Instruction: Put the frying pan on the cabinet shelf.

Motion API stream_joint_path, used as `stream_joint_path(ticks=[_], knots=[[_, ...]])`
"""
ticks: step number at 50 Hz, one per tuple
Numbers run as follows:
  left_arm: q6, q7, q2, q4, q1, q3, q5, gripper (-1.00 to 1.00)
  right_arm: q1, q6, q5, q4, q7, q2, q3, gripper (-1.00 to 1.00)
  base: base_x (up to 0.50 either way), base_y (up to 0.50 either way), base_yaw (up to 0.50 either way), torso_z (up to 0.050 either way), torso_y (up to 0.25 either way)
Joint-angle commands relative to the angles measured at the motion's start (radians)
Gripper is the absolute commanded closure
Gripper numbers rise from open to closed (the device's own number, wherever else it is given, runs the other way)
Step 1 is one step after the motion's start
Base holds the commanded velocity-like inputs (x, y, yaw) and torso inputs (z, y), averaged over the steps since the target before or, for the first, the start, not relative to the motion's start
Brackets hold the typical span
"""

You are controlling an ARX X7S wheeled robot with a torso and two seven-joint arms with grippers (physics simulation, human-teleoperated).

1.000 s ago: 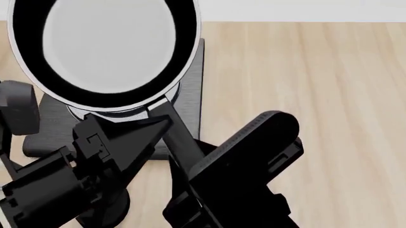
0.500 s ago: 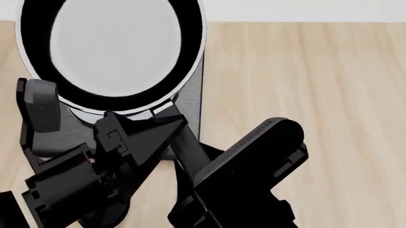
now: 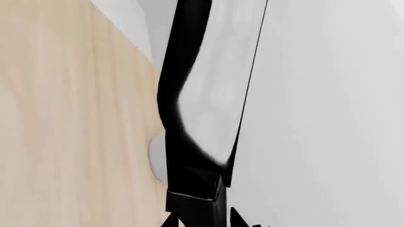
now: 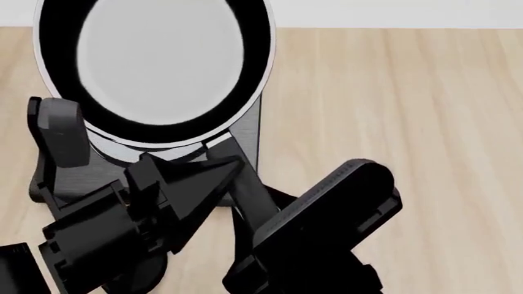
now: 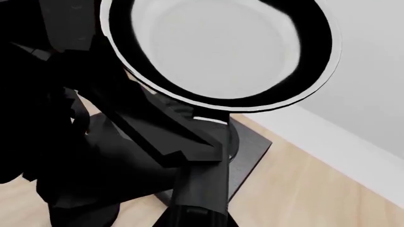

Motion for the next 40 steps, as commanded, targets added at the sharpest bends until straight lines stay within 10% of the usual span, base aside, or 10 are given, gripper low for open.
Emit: stream_joint_path(ticks=[1, 20, 21, 40], knots=[[0.016, -0.006, -0.007, 0.01, 0.005, -0.007, 0.058, 1.0, 0.009, -0.026, 0.005, -0.016, 0.014, 0.007, 0.001, 1.0, 0.0, 0.0, 0.0, 0.0, 0.0], [0.073, 0.036, -0.018, 0.024, -0.007, -0.024, 0.127, 1.0, 0.008, -0.039, 0.007, -0.029, 0.021, 0.025, -0.017, 1.0, 0.0, 0.0, 0.0, 0.001, 0.0], [0.074, 0.037, -0.02, 0.024, -0.009, -0.025, 0.127, 1.0, 0.008, -0.042, 0.002, -0.029, 0.023, 0.028, -0.023, -1.0, 0.0, 0.0, -0.01, 0.0, 0.0], [0.096, 0.075, -0.075, -0.001, -0.058, -0.047, 0.158, 1.0, 0.008, -0.035, 0.022, -0.048, 0.043, 0.045, 0.004, -1.0, 0.0, 0.0, 0.0, 0.001, -0.001]])
